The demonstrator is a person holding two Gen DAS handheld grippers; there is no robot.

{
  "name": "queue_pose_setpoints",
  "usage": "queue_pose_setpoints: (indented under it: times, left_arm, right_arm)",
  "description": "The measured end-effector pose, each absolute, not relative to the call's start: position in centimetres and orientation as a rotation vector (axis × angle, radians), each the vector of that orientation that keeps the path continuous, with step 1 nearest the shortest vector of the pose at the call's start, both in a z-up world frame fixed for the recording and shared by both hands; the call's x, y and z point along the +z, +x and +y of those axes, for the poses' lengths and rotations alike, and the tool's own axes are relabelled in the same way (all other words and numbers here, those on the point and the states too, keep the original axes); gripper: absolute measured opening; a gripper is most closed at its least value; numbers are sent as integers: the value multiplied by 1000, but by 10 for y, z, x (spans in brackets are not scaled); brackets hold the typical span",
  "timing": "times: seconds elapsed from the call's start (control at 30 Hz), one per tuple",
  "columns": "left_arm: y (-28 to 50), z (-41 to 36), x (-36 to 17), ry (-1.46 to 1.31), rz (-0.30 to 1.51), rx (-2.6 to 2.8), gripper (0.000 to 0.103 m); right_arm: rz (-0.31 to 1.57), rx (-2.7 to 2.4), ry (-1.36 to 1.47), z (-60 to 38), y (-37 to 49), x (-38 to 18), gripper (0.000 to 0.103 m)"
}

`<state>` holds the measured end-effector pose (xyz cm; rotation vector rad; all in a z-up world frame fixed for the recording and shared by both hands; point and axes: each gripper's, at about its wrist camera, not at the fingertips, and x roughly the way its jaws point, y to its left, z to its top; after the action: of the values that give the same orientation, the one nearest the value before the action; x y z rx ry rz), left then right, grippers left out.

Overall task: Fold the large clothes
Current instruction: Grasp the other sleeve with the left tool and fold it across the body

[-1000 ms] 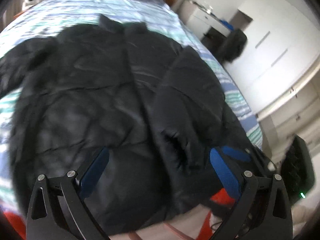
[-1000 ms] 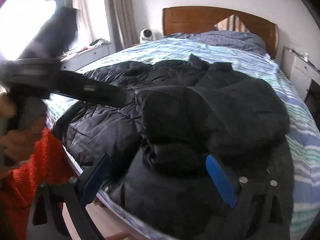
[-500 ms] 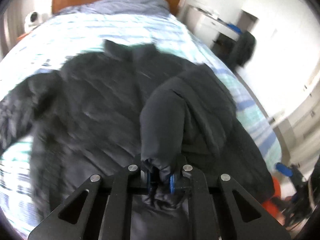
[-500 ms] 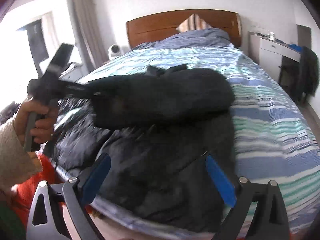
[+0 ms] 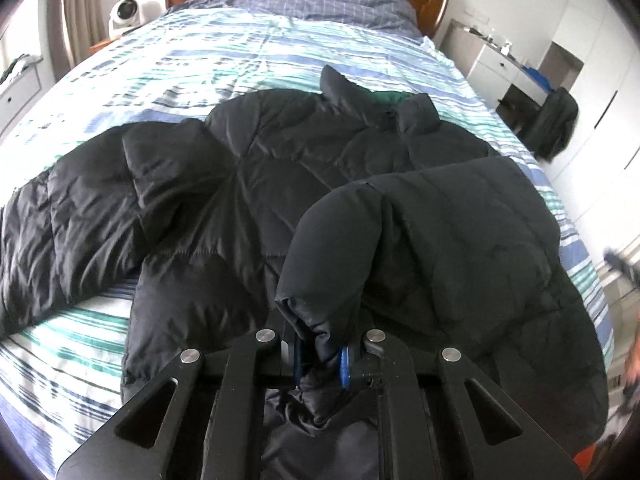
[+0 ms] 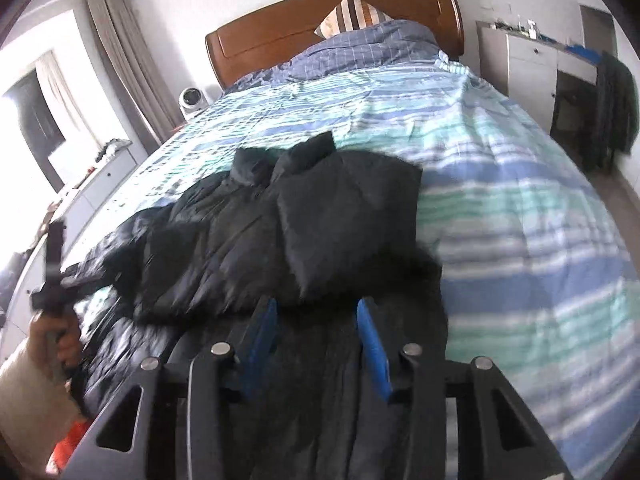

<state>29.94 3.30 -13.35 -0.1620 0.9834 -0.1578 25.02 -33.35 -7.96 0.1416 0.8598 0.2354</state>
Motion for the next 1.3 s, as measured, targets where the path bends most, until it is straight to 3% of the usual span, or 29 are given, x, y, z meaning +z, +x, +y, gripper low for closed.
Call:
queue_pose_setpoints:
  times: [0.37,0.53,1.03,1.3]
  left_arm:
    - [310,40,-162,-195,982,-132,14]
    - [306,44,-178,-235,983,-127,15]
    - [304,46,-188,-241,973,-126,17]
    - [305,48,-196,-248,966,-124,20]
  right_arm:
    - [889,167,214,-322,410,-132,43]
    - [1027,134,265,-321,443,-189,41]
    - [1058,202,206,-336,342,-170,43]
    - [1132,165,207,-326,348,-204,42]
